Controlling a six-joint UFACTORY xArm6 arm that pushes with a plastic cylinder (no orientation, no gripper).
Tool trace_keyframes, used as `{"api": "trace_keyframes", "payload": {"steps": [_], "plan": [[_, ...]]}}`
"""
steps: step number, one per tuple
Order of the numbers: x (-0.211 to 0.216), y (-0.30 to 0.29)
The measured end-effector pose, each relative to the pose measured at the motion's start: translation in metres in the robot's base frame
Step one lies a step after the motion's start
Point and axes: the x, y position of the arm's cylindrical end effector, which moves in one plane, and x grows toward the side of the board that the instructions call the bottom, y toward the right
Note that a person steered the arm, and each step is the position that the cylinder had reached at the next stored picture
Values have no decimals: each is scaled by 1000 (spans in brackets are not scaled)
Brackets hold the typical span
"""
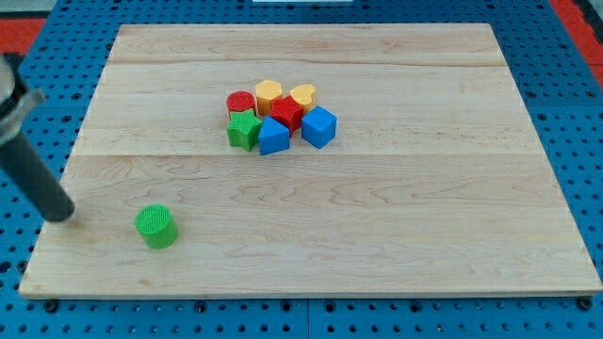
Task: Slide the green circle towards the right side of the board
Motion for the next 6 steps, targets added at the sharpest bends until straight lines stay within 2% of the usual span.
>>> {"api": "trace_keyframes", "payload": {"steps": [2,4,5,6], "plan": [[0,158],[-16,285],[-14,339],[-15,359]]}}
